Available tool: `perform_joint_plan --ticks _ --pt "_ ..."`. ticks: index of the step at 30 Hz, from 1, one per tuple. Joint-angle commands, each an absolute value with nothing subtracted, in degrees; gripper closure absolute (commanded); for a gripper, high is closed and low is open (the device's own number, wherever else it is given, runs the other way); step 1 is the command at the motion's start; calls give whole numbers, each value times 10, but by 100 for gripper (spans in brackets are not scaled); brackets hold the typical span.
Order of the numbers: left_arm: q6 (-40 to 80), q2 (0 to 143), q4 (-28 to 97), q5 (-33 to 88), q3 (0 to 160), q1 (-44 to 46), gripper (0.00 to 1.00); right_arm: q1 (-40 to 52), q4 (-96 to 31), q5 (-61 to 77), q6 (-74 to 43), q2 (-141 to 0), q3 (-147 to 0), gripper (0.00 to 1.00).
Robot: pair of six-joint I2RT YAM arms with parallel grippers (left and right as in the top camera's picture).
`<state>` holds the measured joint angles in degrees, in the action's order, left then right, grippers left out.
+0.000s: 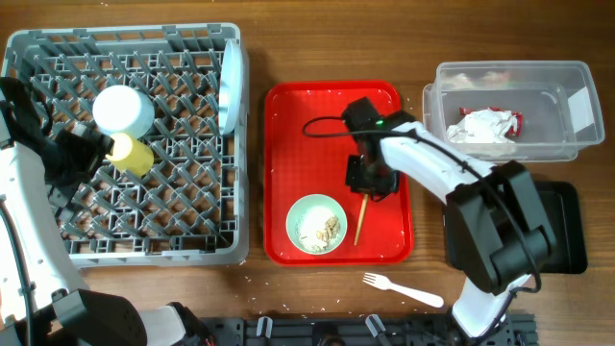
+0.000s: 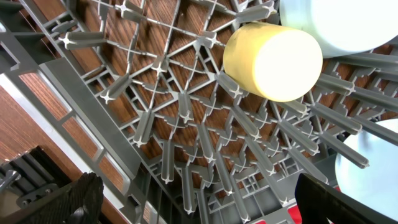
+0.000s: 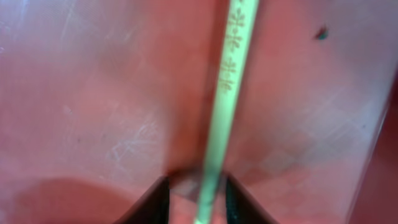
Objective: Sort waste into correct bins and load items into the dishwasher rack
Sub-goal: 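Carry the chopstick over the dish rack and release it, then move the right gripper down to the white fork on the table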
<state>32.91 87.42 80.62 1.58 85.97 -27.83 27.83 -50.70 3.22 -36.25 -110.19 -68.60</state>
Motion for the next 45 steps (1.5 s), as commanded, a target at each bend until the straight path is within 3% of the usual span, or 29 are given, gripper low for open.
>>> perform_joint_plan --ticks 1,10,12,15,20,26,30,33,34,36,37,38,44,45 --pt "335 863 806 21 858 -281 0 288 -504 -3 -401 -1112 -670 96" --pt "335 863 806 21 858 -281 0 276 -636 47 -352 -1042 -868 96" --pt "335 863 806 21 858 -281 0 284 -575 172 -326 -1016 -884 96" --pt "335 863 806 21 858 -281 0 325 -492 237 -335 -1011 -884 96" --pt "335 863 804 21 858 -281 0 425 -381 241 -373 -1011 -884 96" --pt "335 864 792 21 858 -281 0 473 -239 242 -437 -1012 -884 96" --pt "335 864 790 21 858 -281 0 530 -155 112 -488 -1053 -884 96" --pt "335 864 789 21 858 -281 0 554 -109 111 -517 -1100 -884 96" --pt "335 864 789 21 858 -281 0 560 -100 111 -521 -1118 -884 93" --pt "335 864 790 21 858 -281 0 561 -104 100 -518 -1133 -884 66" --pt "335 864 791 21 858 -281 0 561 -106 93 -508 -1133 -884 44" --pt "335 864 791 21 858 -281 0 560 -106 91 -499 -1130 -884 35" --pt "335 864 792 21 857 -281 0 542 -189 31 -434 -1040 -891 30" --pt "335 864 792 21 857 -281 0 528 -237 1 -423 -999 -893 22"
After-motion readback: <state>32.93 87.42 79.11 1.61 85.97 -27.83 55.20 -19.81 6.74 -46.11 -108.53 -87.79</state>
